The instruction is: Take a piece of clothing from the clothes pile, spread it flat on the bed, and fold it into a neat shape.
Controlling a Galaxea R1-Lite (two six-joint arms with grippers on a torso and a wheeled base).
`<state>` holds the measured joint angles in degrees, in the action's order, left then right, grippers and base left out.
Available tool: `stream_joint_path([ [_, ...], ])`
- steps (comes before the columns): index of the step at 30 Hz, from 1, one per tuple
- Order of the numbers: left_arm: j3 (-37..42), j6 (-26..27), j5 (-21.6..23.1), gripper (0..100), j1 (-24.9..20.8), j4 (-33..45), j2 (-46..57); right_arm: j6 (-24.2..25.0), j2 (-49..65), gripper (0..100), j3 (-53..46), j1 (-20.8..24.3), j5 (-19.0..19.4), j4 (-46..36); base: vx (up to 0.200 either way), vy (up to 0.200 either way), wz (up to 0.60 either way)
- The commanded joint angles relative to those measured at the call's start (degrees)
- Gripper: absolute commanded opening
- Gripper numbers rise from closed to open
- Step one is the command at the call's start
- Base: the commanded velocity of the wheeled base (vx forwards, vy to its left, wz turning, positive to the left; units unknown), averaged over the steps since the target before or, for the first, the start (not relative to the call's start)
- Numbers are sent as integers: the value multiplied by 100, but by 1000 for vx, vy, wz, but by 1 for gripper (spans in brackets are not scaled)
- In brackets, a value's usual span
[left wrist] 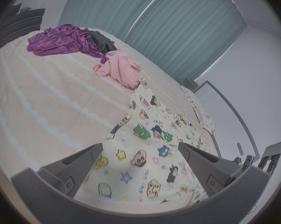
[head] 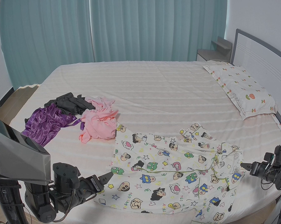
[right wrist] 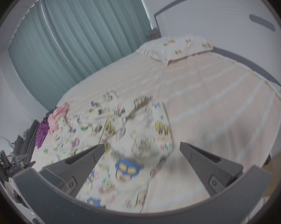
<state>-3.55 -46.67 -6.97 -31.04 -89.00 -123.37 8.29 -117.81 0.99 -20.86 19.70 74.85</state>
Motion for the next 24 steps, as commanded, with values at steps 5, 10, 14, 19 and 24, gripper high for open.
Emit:
stream_joint_path([
  [5,311,-36,311,100,-219,-100,-135,-1066,962,100,-99,3,588,-2001,-200,0,0],
  [10,320,-27,319,100,-210,-100,-381,-1620,1058,100,-99,29,851,-2730,-200,0,0],
  [14,328,-36,328,100,-219,-100,-504,-1963,1006,100,-99,240,878,-3196,0,0,0],
  [19,179,-176,293,100,-201,-100,-689,-1972,1032,100,-99,513,886,-3416,0,0,0],
  [24,-427,-290,29,100,-157,-100,-1058,-1972,997,100,-99,724,886,-3345,0,0,0],
])
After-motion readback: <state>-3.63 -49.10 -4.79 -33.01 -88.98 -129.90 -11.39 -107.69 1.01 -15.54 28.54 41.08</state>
